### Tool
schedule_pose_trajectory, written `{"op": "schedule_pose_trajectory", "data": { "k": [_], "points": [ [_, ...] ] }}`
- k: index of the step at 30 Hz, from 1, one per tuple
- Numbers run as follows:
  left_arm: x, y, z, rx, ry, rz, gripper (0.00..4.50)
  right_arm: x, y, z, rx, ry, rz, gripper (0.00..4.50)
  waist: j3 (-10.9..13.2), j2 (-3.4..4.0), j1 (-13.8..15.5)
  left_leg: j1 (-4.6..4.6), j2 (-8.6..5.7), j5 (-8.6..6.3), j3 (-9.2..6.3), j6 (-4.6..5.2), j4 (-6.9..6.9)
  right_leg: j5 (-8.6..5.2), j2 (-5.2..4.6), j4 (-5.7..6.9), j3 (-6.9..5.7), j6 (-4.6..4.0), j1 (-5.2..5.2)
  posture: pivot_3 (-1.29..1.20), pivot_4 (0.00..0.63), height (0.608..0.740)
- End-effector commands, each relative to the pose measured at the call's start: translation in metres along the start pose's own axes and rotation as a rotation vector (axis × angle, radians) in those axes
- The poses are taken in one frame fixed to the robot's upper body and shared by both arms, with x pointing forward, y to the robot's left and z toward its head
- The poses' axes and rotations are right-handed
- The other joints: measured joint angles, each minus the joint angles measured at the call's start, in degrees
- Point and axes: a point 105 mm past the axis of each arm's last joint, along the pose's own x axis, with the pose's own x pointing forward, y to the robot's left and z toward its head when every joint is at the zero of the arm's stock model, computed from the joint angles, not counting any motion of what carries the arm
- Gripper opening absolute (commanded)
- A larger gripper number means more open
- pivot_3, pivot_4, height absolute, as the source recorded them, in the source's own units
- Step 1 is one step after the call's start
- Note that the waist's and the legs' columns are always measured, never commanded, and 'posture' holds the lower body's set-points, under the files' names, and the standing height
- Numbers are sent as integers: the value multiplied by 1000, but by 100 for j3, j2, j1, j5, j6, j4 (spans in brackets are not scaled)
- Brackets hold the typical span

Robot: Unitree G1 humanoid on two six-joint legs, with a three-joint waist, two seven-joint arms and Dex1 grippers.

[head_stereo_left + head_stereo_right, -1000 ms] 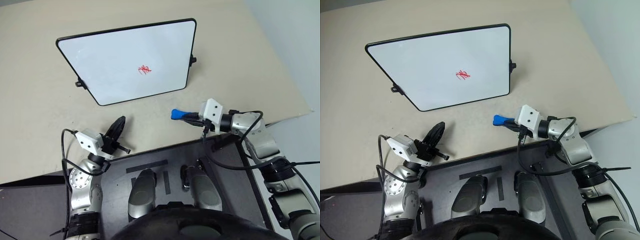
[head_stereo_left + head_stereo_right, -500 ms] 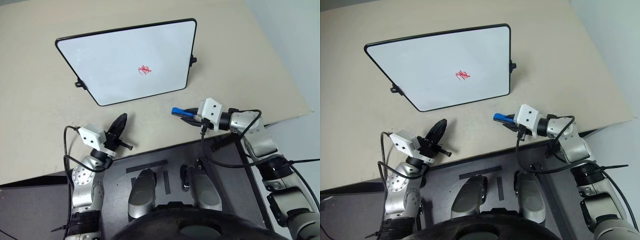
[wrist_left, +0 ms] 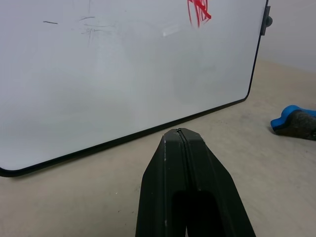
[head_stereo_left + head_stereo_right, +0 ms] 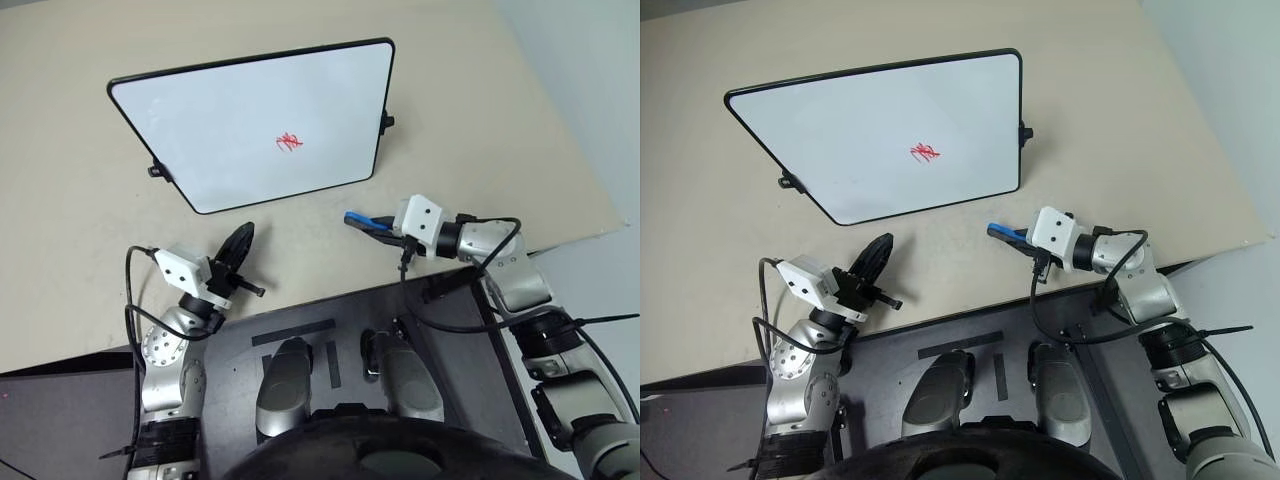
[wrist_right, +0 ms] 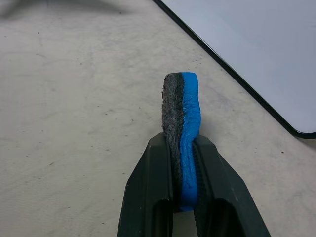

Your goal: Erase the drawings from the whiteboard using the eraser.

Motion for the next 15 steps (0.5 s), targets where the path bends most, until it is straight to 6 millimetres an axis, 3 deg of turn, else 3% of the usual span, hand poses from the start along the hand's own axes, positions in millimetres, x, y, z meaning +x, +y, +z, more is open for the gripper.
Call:
{"op": "schedule_pose_trajectory", "data": {
  "k": [1, 3, 4, 8, 15],
  "points": [
    [1, 1, 7, 14, -26, -7, 0, -3, 3, 10, 17, -46, 24, 168, 0, 0, 0, 0, 0, 0, 0, 0, 0, 0, 0, 0, 0, 0, 0, 0, 150, 740],
    [2, 0, 8, 14, -26, -8, 0, -3, 4, 10, 20, -44, 24, 168, 0, 0, 0, 0, 0, 0, 0, 0, 0, -1, 0, 0, 0, 1, 0, 0, 150, 740],
    [3, -1, 8, 14, -27, -9, 0, -3, 4, 10, 20, -42, 23, 876, 0, 0, 0, 0, 0, 0, 1, 0, 0, -1, 0, 0, 0, 0, 0, 0, 150, 740],
    [4, -3, 10, 15, -30, -12, 0, -3, 5, 9, 15, -38, 27, 2072, 0, 0, 0, 0, 0, 0, 1, 0, 0, -1, 0, 0, 0, 0, 0, 0, 150, 740],
    [4, -7, 15, 17, -35, -16, 0, -3, 6, 11, 34, -52, 35, 2072, 0, 0, 0, 0, 0, 0, 1, 0, 0, -1, 0, 0, 0, 0, 0, 0, 150, 740]
  ]
}}
